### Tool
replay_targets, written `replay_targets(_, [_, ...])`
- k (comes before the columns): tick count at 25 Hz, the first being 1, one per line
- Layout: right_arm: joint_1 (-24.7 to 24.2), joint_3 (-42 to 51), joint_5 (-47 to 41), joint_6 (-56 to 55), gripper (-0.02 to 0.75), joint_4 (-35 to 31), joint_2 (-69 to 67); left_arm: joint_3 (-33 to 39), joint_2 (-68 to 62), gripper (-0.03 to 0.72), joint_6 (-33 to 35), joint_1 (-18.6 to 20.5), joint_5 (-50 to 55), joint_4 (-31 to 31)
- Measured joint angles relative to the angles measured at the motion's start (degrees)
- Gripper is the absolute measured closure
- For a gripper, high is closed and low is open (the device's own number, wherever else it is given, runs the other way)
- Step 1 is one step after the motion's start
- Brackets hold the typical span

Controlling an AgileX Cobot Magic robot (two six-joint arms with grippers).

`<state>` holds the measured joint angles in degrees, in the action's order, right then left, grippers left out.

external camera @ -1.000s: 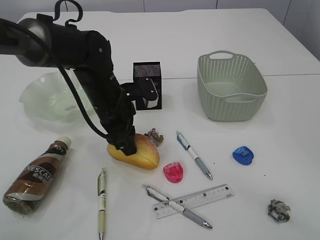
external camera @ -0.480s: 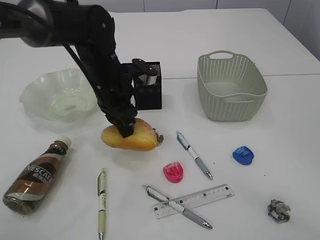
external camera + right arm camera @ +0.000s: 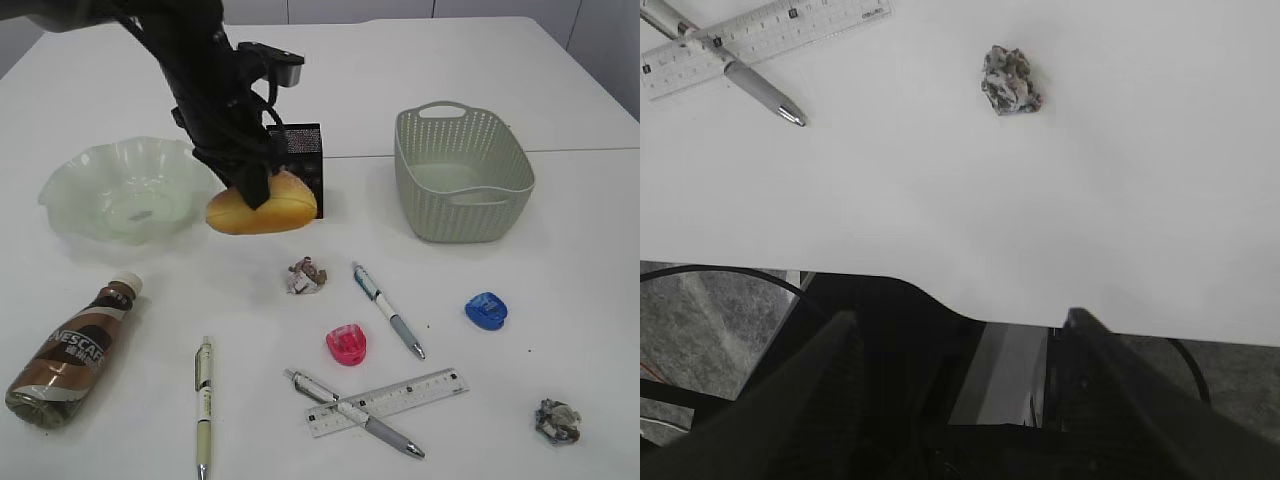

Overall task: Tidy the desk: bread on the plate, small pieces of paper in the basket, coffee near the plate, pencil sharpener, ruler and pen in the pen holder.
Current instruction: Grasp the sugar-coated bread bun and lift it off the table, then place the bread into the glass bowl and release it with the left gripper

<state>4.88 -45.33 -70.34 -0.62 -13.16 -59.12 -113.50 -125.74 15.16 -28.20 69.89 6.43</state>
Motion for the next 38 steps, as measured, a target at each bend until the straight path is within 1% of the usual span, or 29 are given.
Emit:
replay_targets(4, [0.0,0.0,0.0,-0.1,0.287,0.0,0.0,-0.5,0.0,0.538,-7.0,2.5,0.4,-3.7])
replay_targets(6, [0.0,0.0,0.0,-0.9,0.287,0.0,0.0,-0.5,0.0,0.538,-11.0,4.5,0.5,-5.2])
replay_targets(9, [0.0,-0.2,0.0,-2.5,0.286,0.0,0.0,-0.6,0.0,0.538,-15.2,8.1,0.6,-7.0])
replay_targets(13, [0.0,-1.9,0.0,-4.2,0.286,0.0,0.0,-0.7,0.0,0.538,-17.3,13.4,0.6,-7.8])
replay_targets(17, [0.0,-5.0,-0.1,-5.6,0.286,0.0,0.0,-0.7,0.0,0.536,-17.8,18.5,0.6,-7.9])
replay_targets(20, [0.0,-7.1,-0.1,-6.2,0.287,0.0,0.0,-0.7,0.0,0.535,-17.9,21.1,-1.0,-7.8])
replay_targets(23, [0.0,-7.7,-0.2,-6.4,0.286,0.0,-0.1,-0.7,-0.4,0.521,-17.5,22.0,-2.3,-7.7])
replay_targets(25, [0.0,-7.8,-0.3,-6.4,0.286,0.0,-0.1,-0.7,-1.4,0.481,-16.1,22.0,-2.6,-6.4])
replay_targets(26, [0.0,-7.8,-0.3,-6.4,0.287,0.0,-0.1,-0.7,-2.1,0.437,-15.2,22.0,-2.7,-5.7])
replay_targets(28, [0.0,-7.8,-0.4,-6.4,0.286,0.0,-0.1,-0.7,-3.3,0.318,-14.6,22.0,-3.3,-3.8])
replay_targets(30, [0.0,-7.8,-0.4,-6.4,0.286,0.1,-0.1,-0.7,-4.1,0.179,-14.3,22.0,-4.3,-3.3])
replay_targets(32, [0.0,-7.8,-0.4,-6.4,0.286,0.4,-0.1,-0.7,-4.2,0.088,-14.0,22.0,-5.2,-3.1])
replay_targets(34, [0.0,-7.8,-0.4,-6.4,0.286,0.5,-0.1,-0.7,-4.2,0.052,-14.0,22.0,-5.5,-3.1])
replay_targets(38, [0.0,-7.8,-0.4,-6.4,0.286,0.8,-0.1,-0.7,-4.2,0.059,-14.0,22.0,-5.4,-3.1])
